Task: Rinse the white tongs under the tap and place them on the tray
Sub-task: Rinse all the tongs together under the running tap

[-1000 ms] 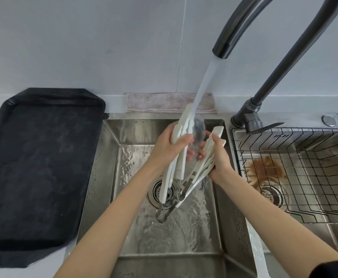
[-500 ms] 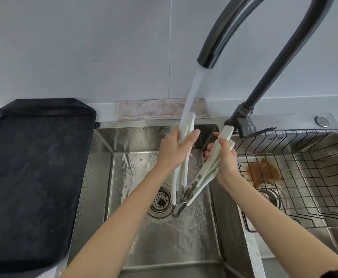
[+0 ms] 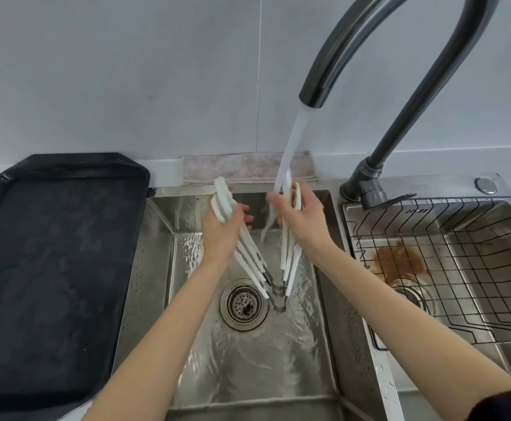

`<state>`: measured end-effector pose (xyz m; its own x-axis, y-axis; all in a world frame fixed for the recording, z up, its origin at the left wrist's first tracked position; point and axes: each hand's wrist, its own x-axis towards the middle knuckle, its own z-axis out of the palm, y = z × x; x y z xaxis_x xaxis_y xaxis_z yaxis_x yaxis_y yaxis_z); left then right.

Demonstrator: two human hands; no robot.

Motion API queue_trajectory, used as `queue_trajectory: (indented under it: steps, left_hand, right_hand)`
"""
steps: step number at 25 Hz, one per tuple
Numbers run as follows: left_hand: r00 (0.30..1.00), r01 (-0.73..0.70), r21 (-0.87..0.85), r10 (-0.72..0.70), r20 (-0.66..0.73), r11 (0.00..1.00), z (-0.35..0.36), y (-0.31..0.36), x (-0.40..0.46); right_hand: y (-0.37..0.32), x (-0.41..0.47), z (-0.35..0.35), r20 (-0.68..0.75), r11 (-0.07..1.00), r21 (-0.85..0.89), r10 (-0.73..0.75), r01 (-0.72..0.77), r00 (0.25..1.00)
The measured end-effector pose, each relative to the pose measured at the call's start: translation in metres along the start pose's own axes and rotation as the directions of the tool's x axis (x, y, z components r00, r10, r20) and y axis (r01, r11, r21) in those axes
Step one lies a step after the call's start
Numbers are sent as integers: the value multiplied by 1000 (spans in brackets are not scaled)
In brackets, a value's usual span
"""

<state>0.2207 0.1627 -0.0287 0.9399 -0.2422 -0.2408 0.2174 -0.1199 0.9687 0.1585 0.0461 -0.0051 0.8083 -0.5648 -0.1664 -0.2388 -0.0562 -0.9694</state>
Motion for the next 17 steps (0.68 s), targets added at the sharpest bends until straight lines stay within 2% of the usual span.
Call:
queue_trajectory:
  steps: [4, 7, 9, 11, 14, 17]
  left_hand:
    - [998, 59, -53, -61, -36, 997, -11, 4, 2]
    - [973, 215, -273, -182, 141, 938, -16, 4, -8]
    - [938, 306, -297, -232, 259, 905, -15, -2, -21]
    - [910, 368, -320, -268, 315, 873, -12, -9, -34]
    - [905, 400, -390, -290, 311, 830, -11, -15, -40]
    - [910, 390, -387, -285, 301, 836, -13, -18, -39]
  right_hand:
    - [-14, 3, 9, 5, 999, -19, -32, 32, 999]
    - [-14, 6, 4, -47, 998, 62, 24, -21, 999]
    - [-14, 6, 1, -93, 983, 157, 106, -91, 990]
    - [-13, 6, 0, -108, 959, 251, 165, -134, 980]
    - [-11, 4, 0, -84, 946, 280, 194, -163, 978]
    - [-5, 1, -3, -47, 954, 225, 213, -198, 976]
